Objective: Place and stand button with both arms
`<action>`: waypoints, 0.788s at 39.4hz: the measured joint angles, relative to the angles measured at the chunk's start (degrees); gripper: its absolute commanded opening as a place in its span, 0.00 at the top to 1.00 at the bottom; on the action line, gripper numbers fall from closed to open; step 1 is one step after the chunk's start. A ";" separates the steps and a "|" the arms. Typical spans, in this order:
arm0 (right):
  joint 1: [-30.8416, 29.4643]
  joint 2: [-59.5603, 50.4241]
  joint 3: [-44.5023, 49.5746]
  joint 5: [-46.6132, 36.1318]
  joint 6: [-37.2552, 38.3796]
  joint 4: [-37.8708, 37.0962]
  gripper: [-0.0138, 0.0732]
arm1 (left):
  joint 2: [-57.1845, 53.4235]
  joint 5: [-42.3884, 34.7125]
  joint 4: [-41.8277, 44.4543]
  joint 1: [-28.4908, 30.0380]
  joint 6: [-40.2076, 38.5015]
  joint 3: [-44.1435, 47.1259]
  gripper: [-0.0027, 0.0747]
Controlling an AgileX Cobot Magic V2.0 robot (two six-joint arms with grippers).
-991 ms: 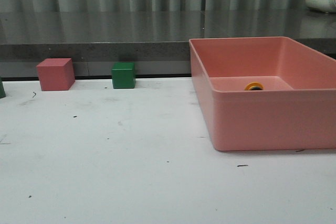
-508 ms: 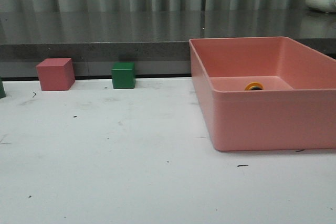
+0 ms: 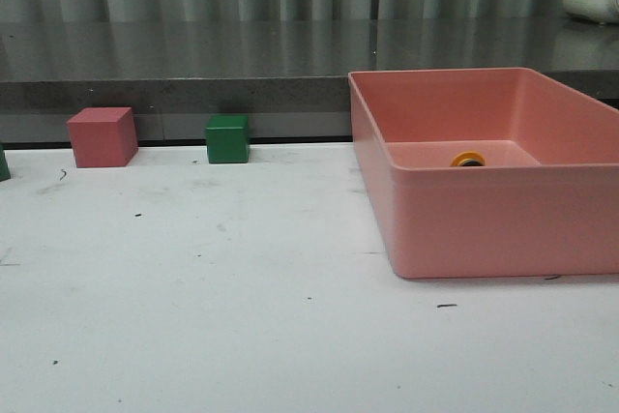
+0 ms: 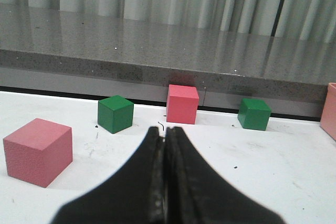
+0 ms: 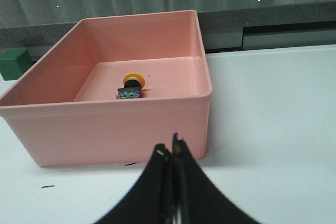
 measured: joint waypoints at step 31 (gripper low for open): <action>0.00 2.21 -17.89 -0.87 0.00 0.00 0.91 | 4.44 -1.15 0.00 0.00 0.00 -14.92 0.99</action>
